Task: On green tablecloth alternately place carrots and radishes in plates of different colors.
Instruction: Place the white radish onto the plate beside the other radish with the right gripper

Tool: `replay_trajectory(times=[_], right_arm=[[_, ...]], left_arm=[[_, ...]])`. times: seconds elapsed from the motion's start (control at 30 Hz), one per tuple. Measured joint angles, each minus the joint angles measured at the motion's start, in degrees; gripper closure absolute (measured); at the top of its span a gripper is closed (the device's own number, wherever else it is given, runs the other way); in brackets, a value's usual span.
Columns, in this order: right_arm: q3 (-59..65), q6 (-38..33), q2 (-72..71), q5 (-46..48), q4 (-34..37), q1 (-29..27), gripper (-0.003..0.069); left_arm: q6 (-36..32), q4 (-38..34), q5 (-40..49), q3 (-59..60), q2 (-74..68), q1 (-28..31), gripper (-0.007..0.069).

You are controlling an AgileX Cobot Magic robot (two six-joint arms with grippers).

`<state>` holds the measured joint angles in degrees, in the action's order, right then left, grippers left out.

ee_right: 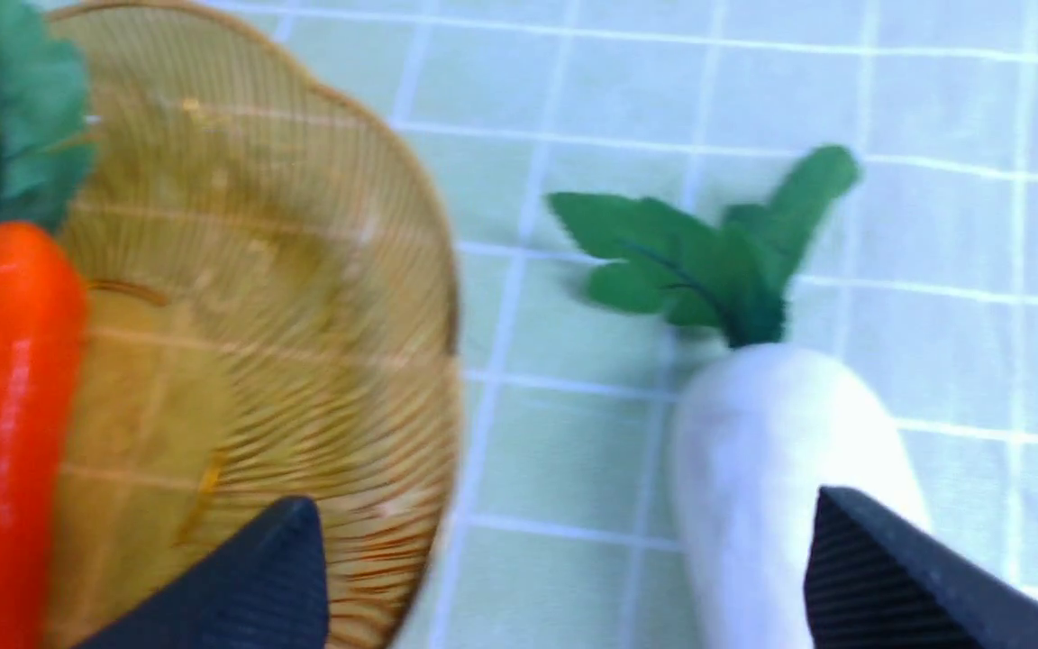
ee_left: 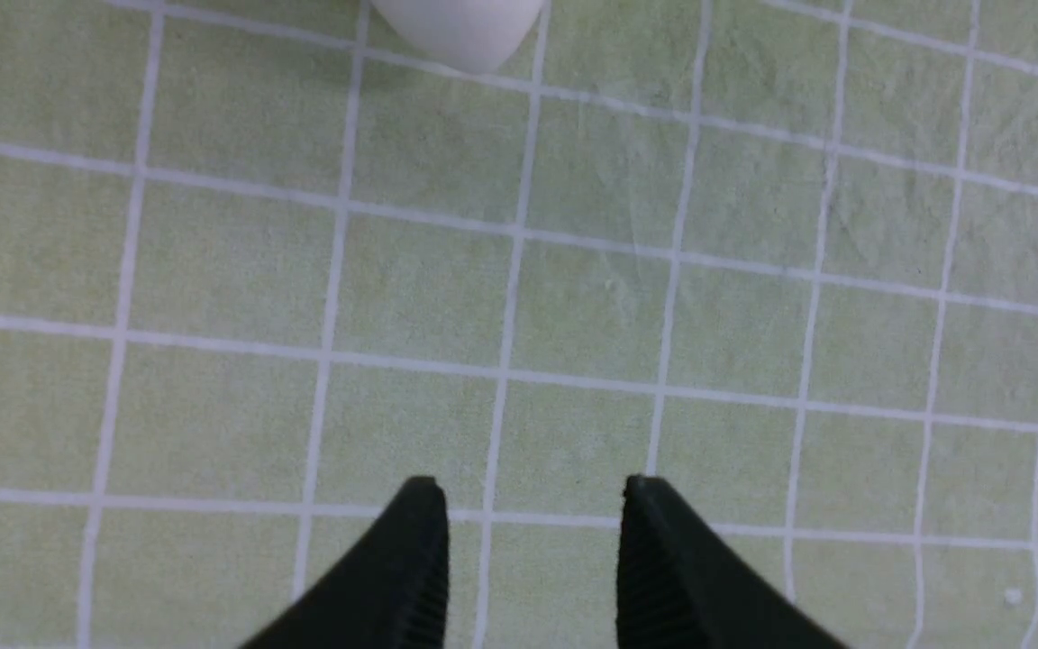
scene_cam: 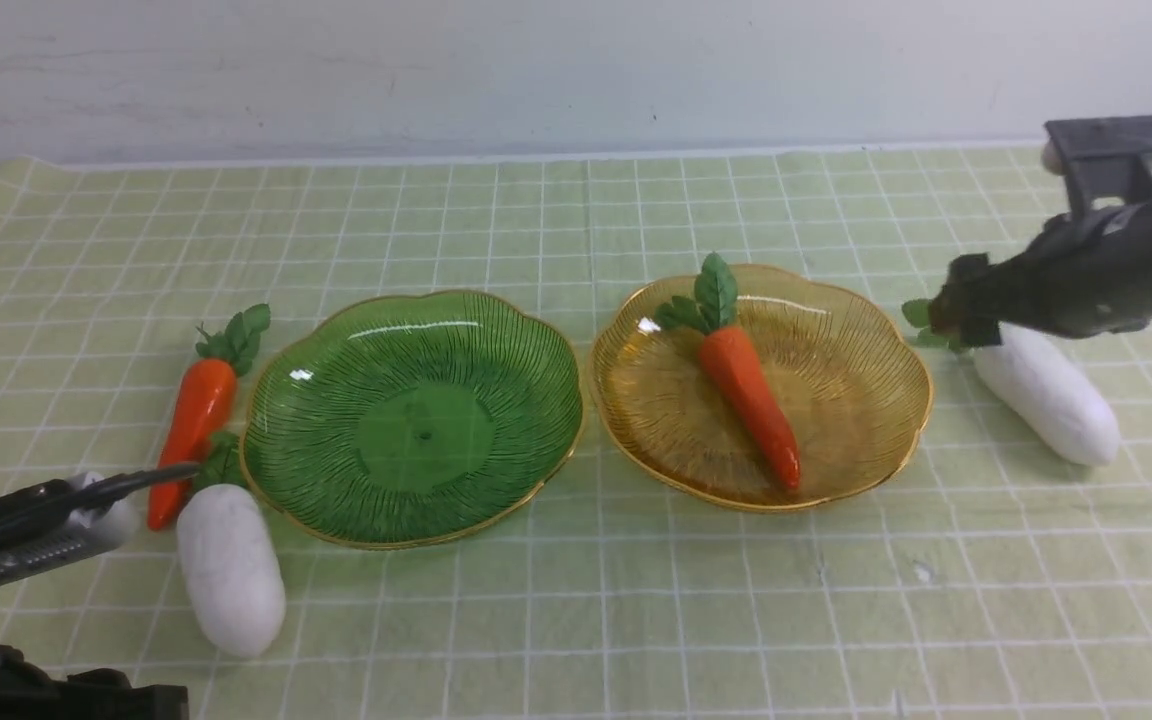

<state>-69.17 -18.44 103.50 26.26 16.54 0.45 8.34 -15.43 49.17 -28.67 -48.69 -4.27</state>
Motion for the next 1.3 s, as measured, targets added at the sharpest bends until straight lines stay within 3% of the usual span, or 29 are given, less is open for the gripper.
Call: replay_trajectory(times=[0.4,0.6,0.63,0.83,1.0,1.13,1.27,1.3], right_arm=[[-0.06,-0.61,9.62,-4.30,-6.66,-2.35,0.0022],[-0.06,-0.61,10.52,-3.90,-7.67,-2.35,0.0137],[-0.06,-0.61,10.52,-3.63,-8.25,-2.35,0.0194],[-0.35,-0.55,7.16,2.74,-10.26,-2.35,0.0199],[-6.00,0.82,-0.45,11.92,-2.68,-0.56,0.0199],[-11.28,-3.09,-3.90,14.97,11.03,9.04,0.0199],[-11.56,-7.68,-2.39,13.09,16.56,16.90,0.0199],[-11.60,-9.76,-0.81,11.15,18.13,21.14,0.0199]], left_arm=[[0.00,0.00,0.06,0.00,0.00,0.00,0.0380],[0.00,0.00,0.06,0.00,0.00,0.00,0.0380],[0.00,0.00,0.06,0.00,0.00,0.00,0.0380],[0.00,0.00,0.06,0.00,0.00,0.00,0.0380],[0.00,0.00,0.12,0.00,0.00,0.00,0.0380],[0.00,0.00,0.01,0.00,0.00,0.00,0.0380],[0.00,0.00,0.01,0.00,0.00,0.00,0.0380],[0.00,0.00,-0.05,0.00,0.00,0.00,0.0380]])
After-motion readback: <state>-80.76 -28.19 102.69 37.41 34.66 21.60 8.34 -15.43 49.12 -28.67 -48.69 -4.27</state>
